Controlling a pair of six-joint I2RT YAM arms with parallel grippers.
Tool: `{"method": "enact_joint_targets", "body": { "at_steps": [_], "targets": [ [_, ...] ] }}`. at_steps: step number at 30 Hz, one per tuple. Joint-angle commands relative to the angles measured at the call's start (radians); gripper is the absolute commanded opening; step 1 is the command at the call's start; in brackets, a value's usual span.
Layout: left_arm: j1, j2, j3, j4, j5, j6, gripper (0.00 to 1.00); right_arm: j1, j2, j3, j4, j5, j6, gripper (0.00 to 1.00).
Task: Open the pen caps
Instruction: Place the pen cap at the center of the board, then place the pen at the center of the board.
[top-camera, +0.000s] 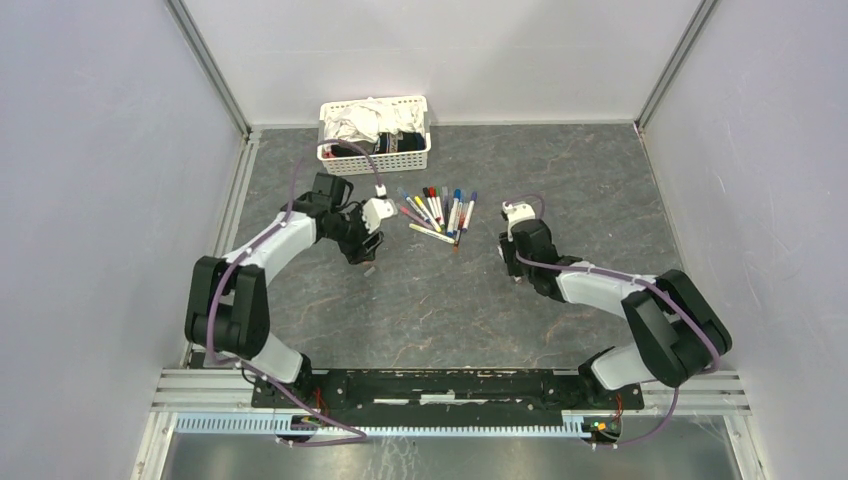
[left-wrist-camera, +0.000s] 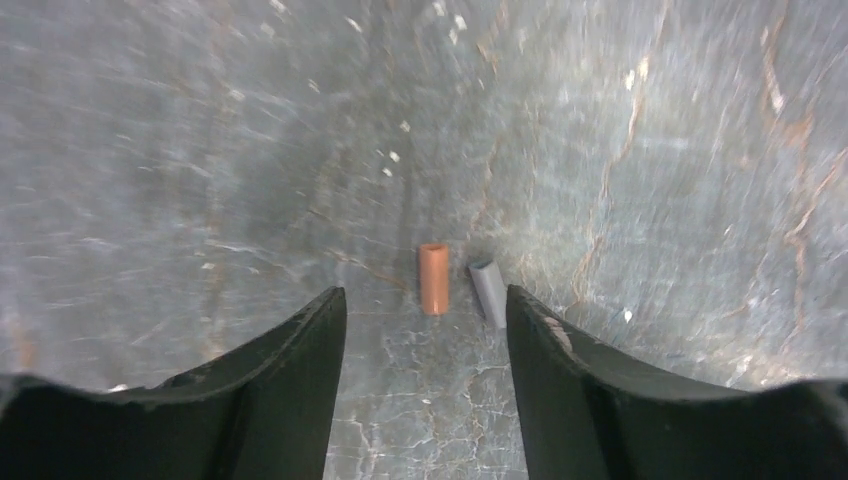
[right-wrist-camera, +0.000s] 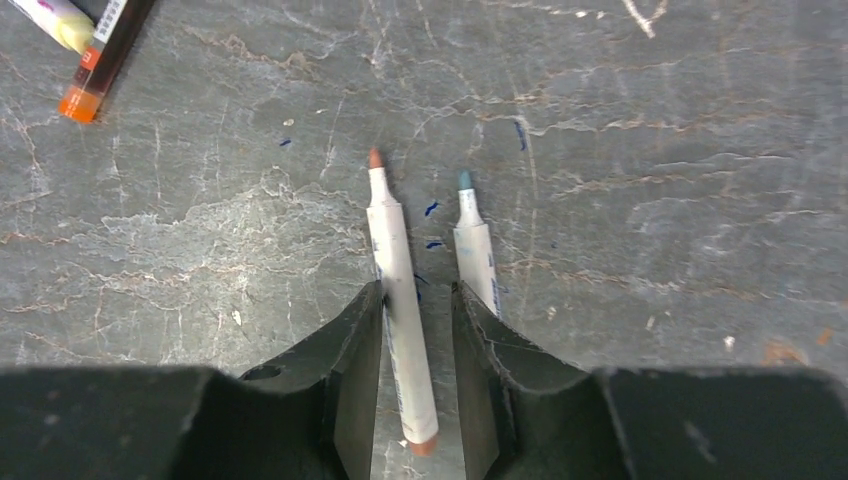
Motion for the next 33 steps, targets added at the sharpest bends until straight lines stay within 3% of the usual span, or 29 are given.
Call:
{"method": "enact_joint_targets", "body": {
  "at_steps": [1,3,7,11,15,22,33],
  "targets": [
    [0.001,-0.097,0.139,-0.072,0.078,-0.089,0.71,0.015,-0.081,0.066,-0.041,0.064,0.012,0.38],
    [0.002,-0.122,0.191,-0.108,0.087,-0.111,0.87,0.039,-0.075,0.126,-0.042,0.034,-0.01,0.41],
    [0.007,-0.17,0.283,-0.159,0.084,-0.181,1.0,0.092,0.018,0.282,-0.044,-0.128,-0.082,0.51],
    [0.034,-0.223,0.353,-0.208,0.075,-0.24,1.0,0.105,0.158,0.438,-0.067,-0.309,-0.119,0.55],
    [0.078,-0.274,0.354,-0.236,0.082,-0.253,1.0,0.116,0.279,0.538,-0.106,-0.37,-0.146,0.56],
    [0.117,-0.311,0.314,-0.238,0.07,-0.298,1.0,0.139,0.381,0.579,-0.124,-0.368,-0.168,0.54],
    [0.125,-0.28,0.323,-0.299,0.143,-0.292,1.0,0.141,0.415,0.576,-0.109,-0.328,-0.19,0.55]
  ]
}}
